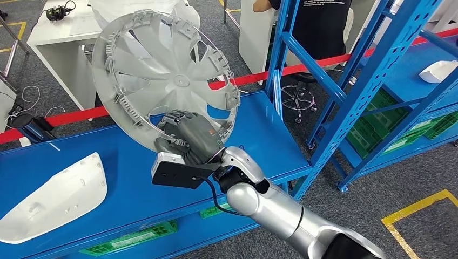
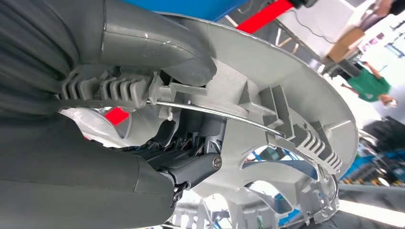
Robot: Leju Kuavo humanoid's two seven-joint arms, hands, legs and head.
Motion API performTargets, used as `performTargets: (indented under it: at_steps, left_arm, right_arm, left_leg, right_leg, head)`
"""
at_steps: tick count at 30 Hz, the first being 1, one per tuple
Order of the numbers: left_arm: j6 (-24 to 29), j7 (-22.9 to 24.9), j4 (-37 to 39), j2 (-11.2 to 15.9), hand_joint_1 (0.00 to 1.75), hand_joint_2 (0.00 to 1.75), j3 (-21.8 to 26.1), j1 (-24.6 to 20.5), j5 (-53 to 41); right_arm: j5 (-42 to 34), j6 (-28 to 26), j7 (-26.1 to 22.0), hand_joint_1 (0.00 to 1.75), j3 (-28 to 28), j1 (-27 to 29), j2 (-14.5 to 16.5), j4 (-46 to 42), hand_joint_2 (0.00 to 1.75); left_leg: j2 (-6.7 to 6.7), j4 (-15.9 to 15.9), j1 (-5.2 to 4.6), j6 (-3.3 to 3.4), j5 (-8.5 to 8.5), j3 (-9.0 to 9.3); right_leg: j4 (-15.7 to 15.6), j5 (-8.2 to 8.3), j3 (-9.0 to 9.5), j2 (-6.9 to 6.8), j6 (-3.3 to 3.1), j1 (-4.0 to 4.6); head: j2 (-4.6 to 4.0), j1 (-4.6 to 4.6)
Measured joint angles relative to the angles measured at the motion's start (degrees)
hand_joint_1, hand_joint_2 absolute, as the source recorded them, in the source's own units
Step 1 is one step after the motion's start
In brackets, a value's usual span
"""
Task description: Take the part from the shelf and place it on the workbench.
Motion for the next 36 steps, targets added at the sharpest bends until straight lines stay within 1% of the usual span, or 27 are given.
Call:
performTargets:
  at_steps: [9,13,18,28,36]
  left_arm:
    - [-0.85,-1.43,0.00,-0.06,0.00,1.75,0.01,-0.01,-0.11]
    - [-0.93,-0.89,0.00,-0.09,0.00,1.75,0.45,-0.03,0.79]
    - [-0.60,0.23,0.00,-0.09,0.00,1.75,1.65,-0.06,2.43]
    - [-0.72,2.34,-0.09,-0.07,0.00,1.75,4.85,-0.27,5.14]
    - [0.51,4.17,-0.13,-0.10,0.00,1.75,6.95,-0.47,7.08]
  right_arm:
    - [1.26,-1.79,-0.87,1.75,1.21,1.75,-1.22,-5.52,1.75]
    - [1.36,-2.03,-1.10,1.75,1.70,2.31,-1.45,-7.26,1.75]
    - [0.43,-0.58,-1.90,1.75,2.69,1.89,-1.34,-8.45,1.75]
    - [-1.75,1.09,-1.63,1.75,4.84,-0.66,0.63,-8.52,1.75]
    - [-1.91,3.01,-0.13,1.75,6.66,-1.78,2.42,-9.05,1.75]
  left_leg:
    - [0.00,0.00,0.00,-0.01,-0.01,-0.03]
    - [0.01,0.00,0.00,-0.01,-0.01,-0.04]
    - [0.00,0.00,0.00,-0.01,-0.01,-0.05]
    - [-0.01,0.00,0.00,-0.01,0.00,-0.06]
    - [-0.02,0.00,-0.01,-0.01,-0.01,-0.07]
  right_leg:
    - [0.00,0.00,-0.03,0.00,0.00,0.00]
    - [0.00,0.00,-0.03,-0.01,0.00,0.00]
    - [0.01,0.00,-0.03,-0.03,0.00,0.00]
    - [0.04,0.00,-0.03,-0.03,0.00,0.00]
    - [0.03,0.00,-0.03,-0.03,0.00,-0.05]
  head:
    - [0.00,0.00]
    - [0.00,0.00]
    - [0.00,-0.01]
    - [0.00,0.01]
    - [0.00,0.00]
